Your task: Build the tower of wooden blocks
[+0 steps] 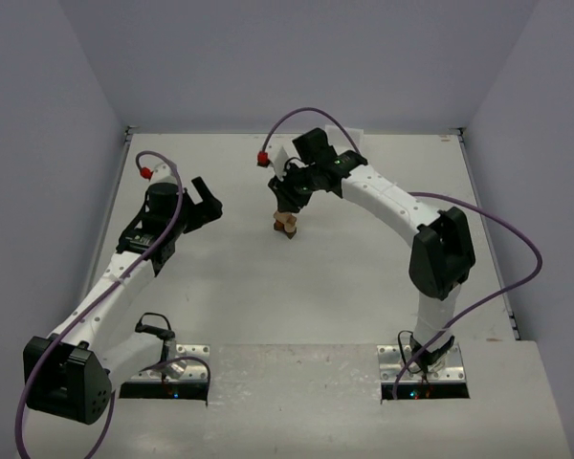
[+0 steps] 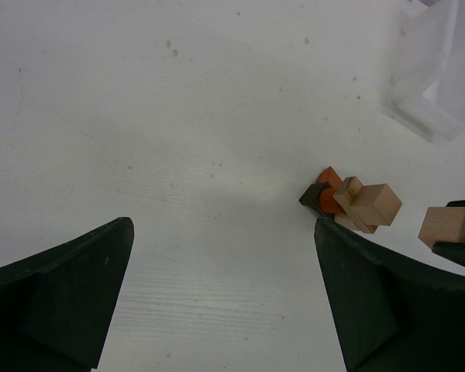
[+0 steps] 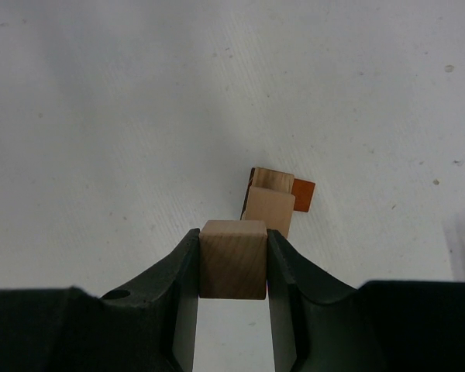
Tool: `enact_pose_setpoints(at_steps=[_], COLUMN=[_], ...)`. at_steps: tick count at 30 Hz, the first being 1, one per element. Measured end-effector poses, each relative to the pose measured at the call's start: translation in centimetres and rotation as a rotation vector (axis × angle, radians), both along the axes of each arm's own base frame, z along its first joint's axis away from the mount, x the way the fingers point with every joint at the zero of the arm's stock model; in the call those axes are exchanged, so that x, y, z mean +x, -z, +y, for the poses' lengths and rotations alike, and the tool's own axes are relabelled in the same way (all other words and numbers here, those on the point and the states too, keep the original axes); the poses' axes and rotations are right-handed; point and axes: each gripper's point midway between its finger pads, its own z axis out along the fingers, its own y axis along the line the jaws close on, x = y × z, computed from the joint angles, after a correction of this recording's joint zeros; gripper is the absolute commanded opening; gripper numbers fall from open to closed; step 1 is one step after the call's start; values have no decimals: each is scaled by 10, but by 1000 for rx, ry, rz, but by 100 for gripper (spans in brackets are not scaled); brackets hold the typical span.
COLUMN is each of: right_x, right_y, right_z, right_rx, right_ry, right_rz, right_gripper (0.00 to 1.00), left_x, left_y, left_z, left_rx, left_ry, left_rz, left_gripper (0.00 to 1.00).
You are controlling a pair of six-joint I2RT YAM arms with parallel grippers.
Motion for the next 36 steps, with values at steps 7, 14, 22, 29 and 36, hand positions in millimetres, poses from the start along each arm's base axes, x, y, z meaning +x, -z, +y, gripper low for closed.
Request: enact_pose_setpoints(at_steps=[7, 14, 22, 29, 36], right_x=[-1, 10, 17, 22, 24], right_y=[5, 21, 30, 29, 29], right_z=[10, 7, 6, 7, 7], right_rx=[-29, -77, -92, -81, -79], right_ry=[-10, 32, 72, 97, 107], right_rz=[10, 11, 5, -10, -13], right_gripper=[12, 12, 12, 13, 13], left_x=[1, 1, 1, 0, 0], left_y=[0, 1, 1, 2, 2], left_z=[7, 8, 9, 9, 9], left_rx=[19, 23, 25, 26, 26], left_ry=[-33, -40, -47, -47, -47], left_rz=[-2, -2, 0, 3, 3], left_gripper=[100, 100, 100, 100, 100])
